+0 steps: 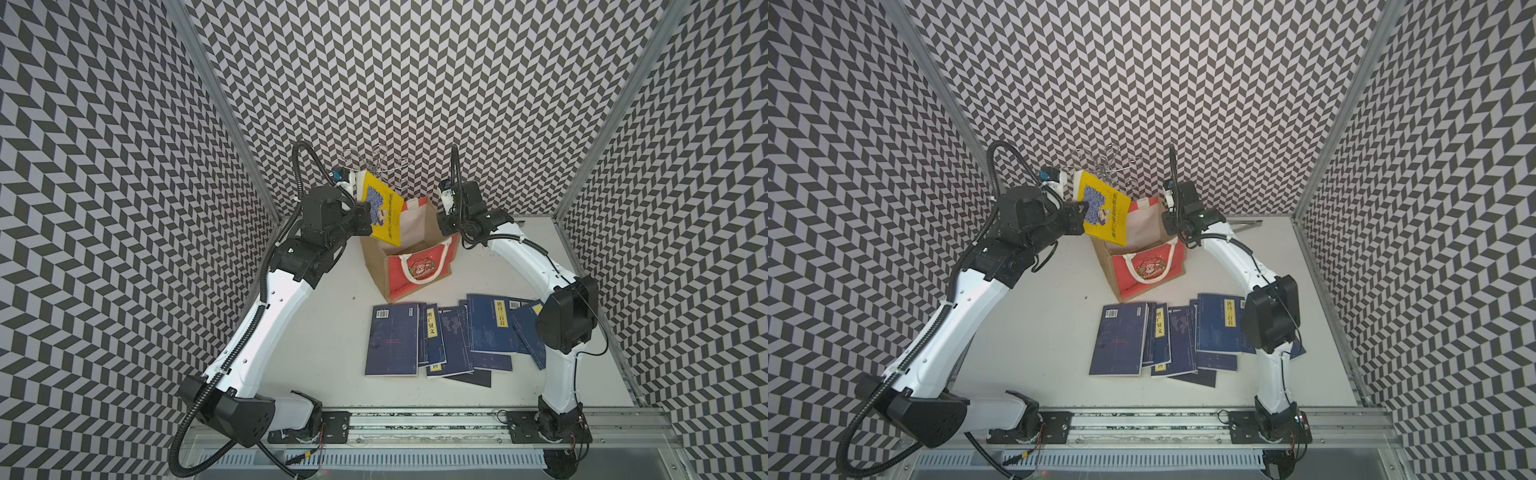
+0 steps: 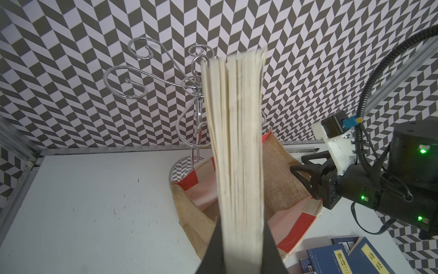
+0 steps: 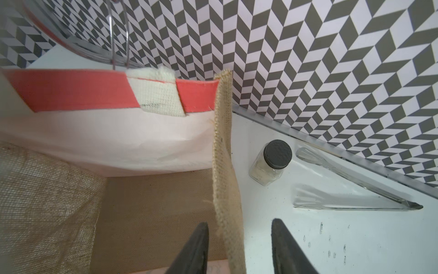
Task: Put the books into the canvas bag
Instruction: Place the book in the canvas bag.
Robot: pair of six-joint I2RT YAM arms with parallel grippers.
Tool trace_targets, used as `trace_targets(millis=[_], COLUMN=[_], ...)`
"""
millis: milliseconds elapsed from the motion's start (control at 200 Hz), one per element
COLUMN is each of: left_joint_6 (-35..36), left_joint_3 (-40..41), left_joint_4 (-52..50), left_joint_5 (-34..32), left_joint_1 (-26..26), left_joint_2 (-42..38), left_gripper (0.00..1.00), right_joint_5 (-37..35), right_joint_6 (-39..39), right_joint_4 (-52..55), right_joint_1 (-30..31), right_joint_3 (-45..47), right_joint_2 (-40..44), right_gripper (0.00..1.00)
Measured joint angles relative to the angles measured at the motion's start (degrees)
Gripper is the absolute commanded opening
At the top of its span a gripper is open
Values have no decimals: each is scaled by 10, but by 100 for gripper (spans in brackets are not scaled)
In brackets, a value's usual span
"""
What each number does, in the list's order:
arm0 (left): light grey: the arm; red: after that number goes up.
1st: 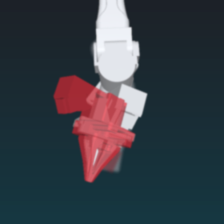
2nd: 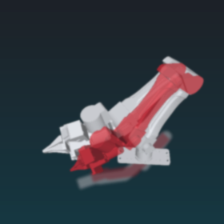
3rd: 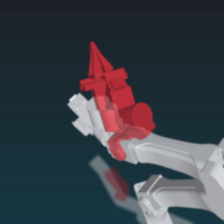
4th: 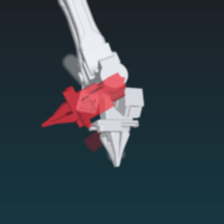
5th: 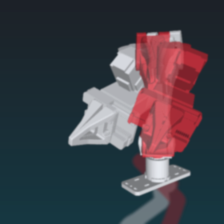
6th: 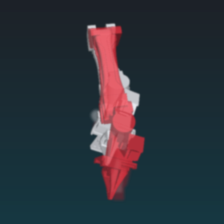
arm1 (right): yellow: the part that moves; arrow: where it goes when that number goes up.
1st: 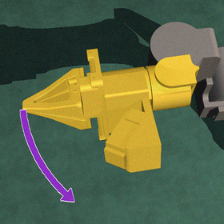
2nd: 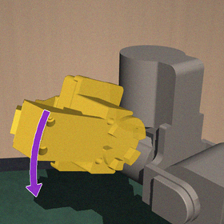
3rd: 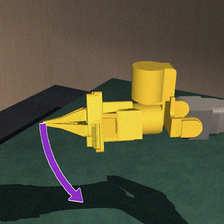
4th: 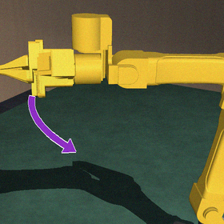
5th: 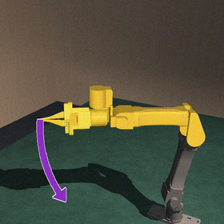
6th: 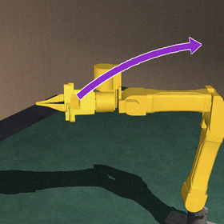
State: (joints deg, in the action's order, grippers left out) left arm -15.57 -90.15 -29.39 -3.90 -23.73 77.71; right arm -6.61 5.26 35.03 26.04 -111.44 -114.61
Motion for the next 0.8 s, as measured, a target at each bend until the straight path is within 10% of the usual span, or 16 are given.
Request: trace_targets(millis=[330, 801], left_joint_6=[8, 12], left_joint_3=[0, -76], left_joint_4=[-24, -101], left_joint_5=[-90, -154], left_joint_1=[-36, -51], left_joint_2=[13, 105], left_gripper=[0, 0], right_joint_5=[7, 46], right_joint_6=[-17, -258], right_joint_4=[4, -92], right_joint_1=[-2, 21], right_joint_3=[19, 234], right_joint_2=[10, 155], right_gripper=[0, 0])
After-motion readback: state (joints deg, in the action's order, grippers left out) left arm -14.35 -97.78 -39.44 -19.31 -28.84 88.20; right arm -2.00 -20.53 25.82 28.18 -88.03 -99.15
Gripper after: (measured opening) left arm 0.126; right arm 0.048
